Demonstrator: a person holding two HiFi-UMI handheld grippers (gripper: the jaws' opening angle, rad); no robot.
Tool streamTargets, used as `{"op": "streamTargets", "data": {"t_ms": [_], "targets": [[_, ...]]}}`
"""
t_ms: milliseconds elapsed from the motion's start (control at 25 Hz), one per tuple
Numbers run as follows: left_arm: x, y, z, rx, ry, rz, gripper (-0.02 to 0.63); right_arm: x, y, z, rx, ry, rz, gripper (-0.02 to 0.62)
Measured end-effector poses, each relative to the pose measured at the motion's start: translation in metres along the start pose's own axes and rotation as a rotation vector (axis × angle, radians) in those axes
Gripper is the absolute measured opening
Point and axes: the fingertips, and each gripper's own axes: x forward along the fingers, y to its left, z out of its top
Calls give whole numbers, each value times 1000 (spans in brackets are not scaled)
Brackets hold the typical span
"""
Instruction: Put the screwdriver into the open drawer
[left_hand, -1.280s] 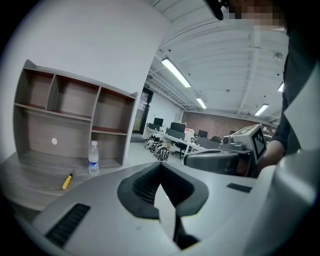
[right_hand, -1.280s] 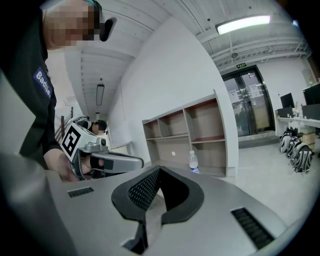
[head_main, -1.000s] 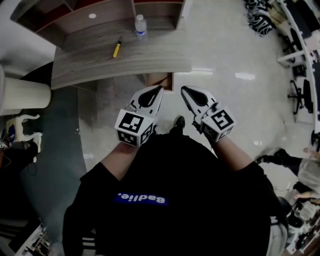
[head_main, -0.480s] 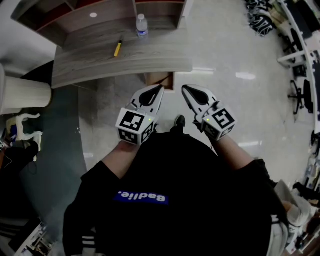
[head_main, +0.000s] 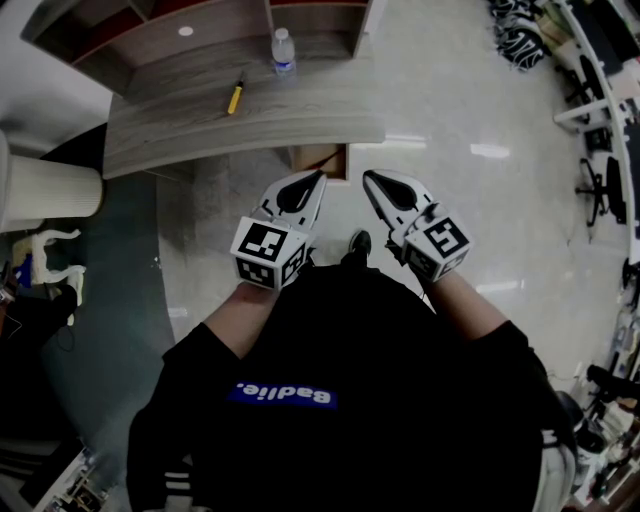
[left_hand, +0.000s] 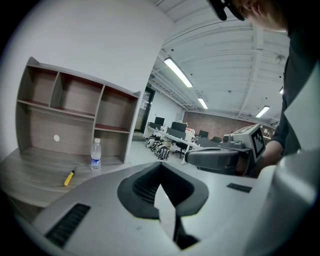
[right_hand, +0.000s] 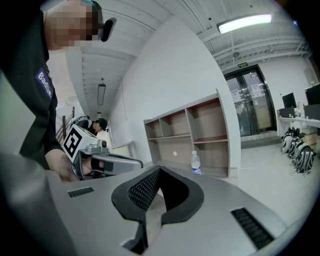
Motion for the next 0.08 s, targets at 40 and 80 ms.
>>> {"op": "streamTargets", "data": {"t_ms": [40,80], "targets": [[0,0,0,-1,1,0,2,0,0,0,0,1,-1,28],[1,0,0,-2,2,1,2,0,-1,1,1,1,-2,28]]}}
